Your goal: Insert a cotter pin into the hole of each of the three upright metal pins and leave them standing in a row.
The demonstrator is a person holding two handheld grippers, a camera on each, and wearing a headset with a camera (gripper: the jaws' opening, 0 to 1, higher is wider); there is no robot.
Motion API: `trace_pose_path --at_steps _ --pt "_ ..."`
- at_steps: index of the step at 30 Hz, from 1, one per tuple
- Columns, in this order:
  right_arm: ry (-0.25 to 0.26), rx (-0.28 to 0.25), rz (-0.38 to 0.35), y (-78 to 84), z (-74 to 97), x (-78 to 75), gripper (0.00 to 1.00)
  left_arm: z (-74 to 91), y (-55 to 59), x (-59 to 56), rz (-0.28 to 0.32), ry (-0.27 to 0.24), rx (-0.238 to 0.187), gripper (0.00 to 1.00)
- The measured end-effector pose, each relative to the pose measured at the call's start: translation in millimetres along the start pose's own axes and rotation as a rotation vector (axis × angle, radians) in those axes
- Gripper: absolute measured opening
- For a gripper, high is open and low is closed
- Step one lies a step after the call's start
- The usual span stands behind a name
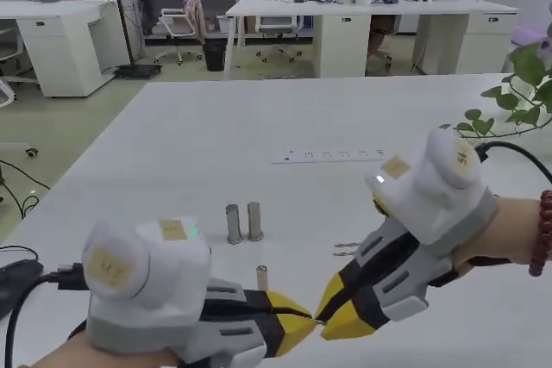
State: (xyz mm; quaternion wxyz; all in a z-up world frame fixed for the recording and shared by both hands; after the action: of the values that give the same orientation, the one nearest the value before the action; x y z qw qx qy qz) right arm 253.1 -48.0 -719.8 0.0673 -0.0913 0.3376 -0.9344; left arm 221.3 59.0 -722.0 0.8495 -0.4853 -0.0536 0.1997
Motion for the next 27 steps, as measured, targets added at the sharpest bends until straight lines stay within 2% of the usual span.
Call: trace_pose_path --at_steps 7,12,23,27 --pt "-0.004 0.004 0.011 -1.7 -0.3 1.5 0.06 0.6 1.6 -2.7 -0.006 0.003 -0.002 0.0" --pt "0.011 0.011 0.037 -4.4 -0.4 2.0 0.05 2.8 1.8 -1.7 -0.005 -0.001 -0.007 0.0" --pt "0.024 0.065 0.076 -9.1 -3.8 2.4 0.03 3.7 6.5 -0.5 0.008 -0.012 -0.013 0.01" --pt "0.037 0.083 0.086 -9.8 -4.3 0.4 0.03 3.4 8.9 1.7 0.032 -0.027 -0.016 0.02"
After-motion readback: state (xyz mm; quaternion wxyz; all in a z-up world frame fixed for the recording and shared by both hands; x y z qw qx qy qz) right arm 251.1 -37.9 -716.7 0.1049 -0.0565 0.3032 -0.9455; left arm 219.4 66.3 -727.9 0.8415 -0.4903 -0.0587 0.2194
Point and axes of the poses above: the centre of the closed fingertips' face, and the gripper's own axes: z roughly backward along the fingers, x roughly to its left, y roughly out of its underside, the point moved 7 cm from there along z, roughly backward along the fingers, and after that the axes turned 8 degrees about x, right-handed, at the moved point
